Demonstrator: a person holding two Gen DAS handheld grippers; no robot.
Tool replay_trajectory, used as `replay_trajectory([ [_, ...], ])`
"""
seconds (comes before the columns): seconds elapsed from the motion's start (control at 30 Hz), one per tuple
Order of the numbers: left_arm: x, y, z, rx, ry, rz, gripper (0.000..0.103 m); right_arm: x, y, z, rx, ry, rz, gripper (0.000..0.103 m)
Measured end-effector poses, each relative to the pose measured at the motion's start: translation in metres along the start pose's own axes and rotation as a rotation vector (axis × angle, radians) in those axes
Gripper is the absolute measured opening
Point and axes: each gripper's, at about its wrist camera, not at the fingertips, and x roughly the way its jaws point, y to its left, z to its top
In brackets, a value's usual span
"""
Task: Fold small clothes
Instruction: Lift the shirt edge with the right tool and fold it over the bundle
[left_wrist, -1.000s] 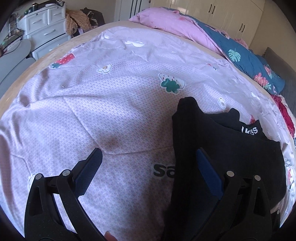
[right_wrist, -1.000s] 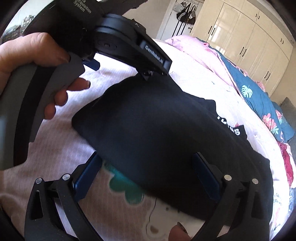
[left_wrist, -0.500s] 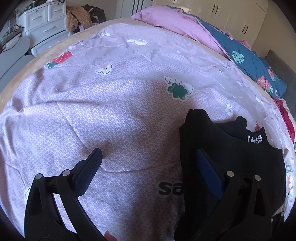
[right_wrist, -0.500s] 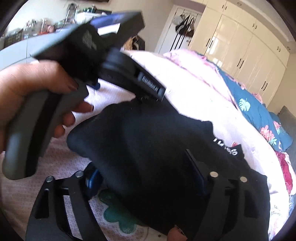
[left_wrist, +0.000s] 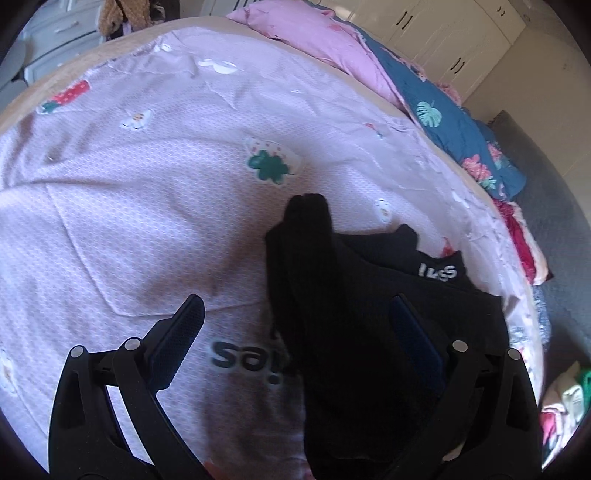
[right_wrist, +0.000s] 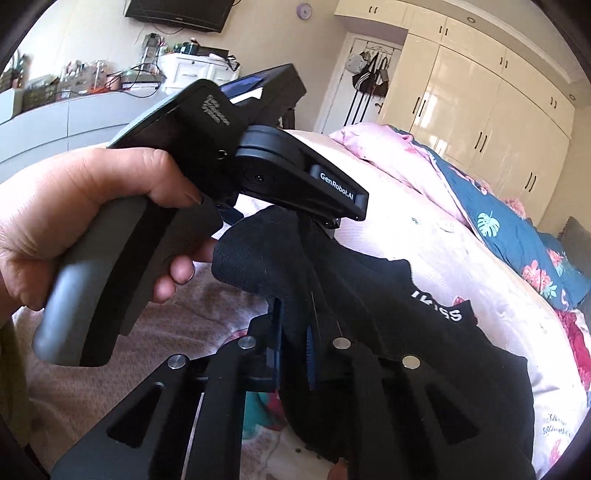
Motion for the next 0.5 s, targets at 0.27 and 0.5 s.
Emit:
replay_trajectory([
  [0.27, -0.005, -0.025, -0.006, -0.046, -0.01, -0.134, 0.033, -0.021, -0.025, -0.006, 0.059, -0.027, -0.035, 0.008],
  [0.5, -0.027, -0.067, -0.01, 0.02, -0.077, -0.168, 0.014, -0.046, -0.052, -0.021, 0.144, -0.061, -0.086, 0.008],
])
